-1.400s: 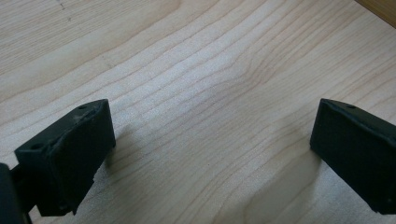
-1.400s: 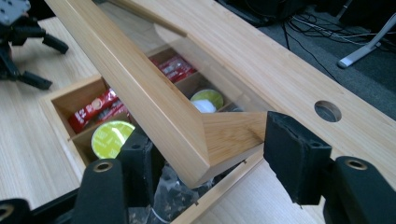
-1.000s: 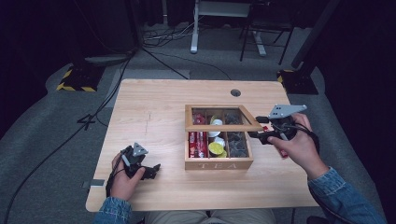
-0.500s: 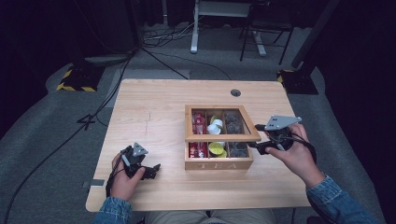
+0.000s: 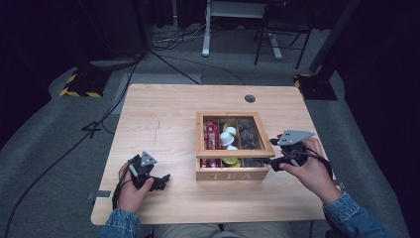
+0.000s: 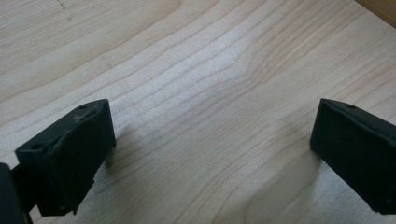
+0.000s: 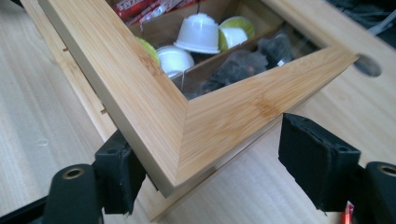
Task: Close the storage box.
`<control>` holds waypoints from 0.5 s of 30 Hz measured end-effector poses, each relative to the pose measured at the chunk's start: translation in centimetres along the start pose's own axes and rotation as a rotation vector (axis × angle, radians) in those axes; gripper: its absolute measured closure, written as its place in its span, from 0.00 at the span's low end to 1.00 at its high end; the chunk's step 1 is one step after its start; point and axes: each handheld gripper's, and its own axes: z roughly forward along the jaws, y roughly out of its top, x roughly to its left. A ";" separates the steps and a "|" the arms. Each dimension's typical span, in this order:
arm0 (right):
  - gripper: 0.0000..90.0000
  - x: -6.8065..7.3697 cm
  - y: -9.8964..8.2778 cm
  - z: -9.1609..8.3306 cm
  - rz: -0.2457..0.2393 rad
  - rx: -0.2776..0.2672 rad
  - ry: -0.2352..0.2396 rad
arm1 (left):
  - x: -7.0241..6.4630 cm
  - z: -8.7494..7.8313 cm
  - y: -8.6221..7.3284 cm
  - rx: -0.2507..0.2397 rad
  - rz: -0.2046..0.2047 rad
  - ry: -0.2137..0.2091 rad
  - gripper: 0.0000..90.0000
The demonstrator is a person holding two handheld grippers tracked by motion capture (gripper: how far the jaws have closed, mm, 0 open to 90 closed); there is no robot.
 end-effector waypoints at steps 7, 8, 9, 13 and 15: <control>0.30 0.3 -0.6 0.5 0.004 0.035 0.015 | 0.0 0.0 0.0 0.000 0.000 0.000 0.00; 0.30 0.4 -0.7 0.5 0.005 0.040 0.019 | 0.0 0.0 0.0 0.000 0.000 0.000 0.00; 0.30 0.4 -0.8 0.6 0.006 0.052 0.028 | 0.0 0.0 0.0 0.000 0.000 0.000 0.00; 0.31 0.6 -1.0 0.8 0.014 0.090 0.049 | 0.0 0.0 0.0 0.000 0.000 0.000 0.00; 0.31 0.7 -1.0 0.8 0.015 0.105 0.055 | 0.0 0.0 0.0 0.000 0.000 0.000 0.00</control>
